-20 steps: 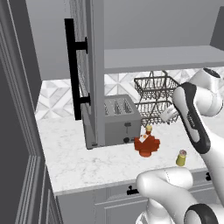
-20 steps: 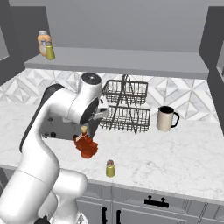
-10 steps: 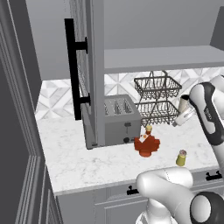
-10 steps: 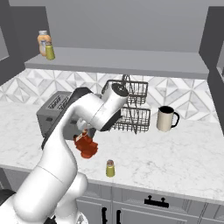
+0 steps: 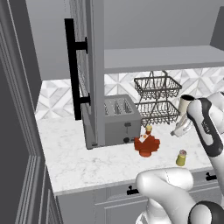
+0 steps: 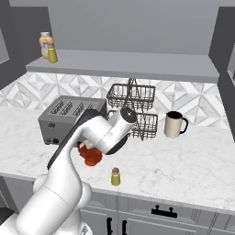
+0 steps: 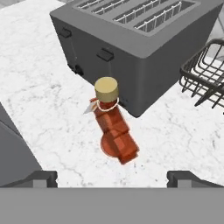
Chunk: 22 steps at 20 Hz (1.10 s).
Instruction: Put the shaker and condiment bottle from the counter next to their counterparts in the cabinet.
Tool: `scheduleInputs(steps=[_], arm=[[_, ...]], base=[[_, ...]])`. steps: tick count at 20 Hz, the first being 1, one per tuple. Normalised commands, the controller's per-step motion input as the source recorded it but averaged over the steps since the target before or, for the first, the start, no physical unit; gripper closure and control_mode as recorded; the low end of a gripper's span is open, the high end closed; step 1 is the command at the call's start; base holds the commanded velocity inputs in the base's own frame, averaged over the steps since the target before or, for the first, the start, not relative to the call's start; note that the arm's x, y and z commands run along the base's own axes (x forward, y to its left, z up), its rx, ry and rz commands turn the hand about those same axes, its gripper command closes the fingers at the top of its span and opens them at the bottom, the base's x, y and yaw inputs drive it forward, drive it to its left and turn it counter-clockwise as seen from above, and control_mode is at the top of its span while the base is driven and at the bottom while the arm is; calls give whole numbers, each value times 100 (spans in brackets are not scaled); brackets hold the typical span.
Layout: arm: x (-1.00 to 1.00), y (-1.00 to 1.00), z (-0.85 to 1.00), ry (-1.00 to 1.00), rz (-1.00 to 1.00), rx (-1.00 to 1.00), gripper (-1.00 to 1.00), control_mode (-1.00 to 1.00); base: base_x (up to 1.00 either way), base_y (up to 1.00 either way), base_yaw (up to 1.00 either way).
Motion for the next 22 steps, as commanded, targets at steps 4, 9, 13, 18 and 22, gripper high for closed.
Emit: scheduleInputs(steps=[4, 9, 13, 18, 22], arm=[[6, 1, -29, 2, 10, 1, -100, -100], [50, 0, -30, 9, 10, 3, -100, -100], [29, 0, -33, 4, 10, 4, -100, -100], [0, -4, -5, 0, 5, 6, -100, -100], [-6, 0, -1, -2, 0, 0, -100, -100]], base=[[0, 0, 0], [0, 0, 0], [0, 0, 0], [0, 0, 0], [0, 0, 0]])
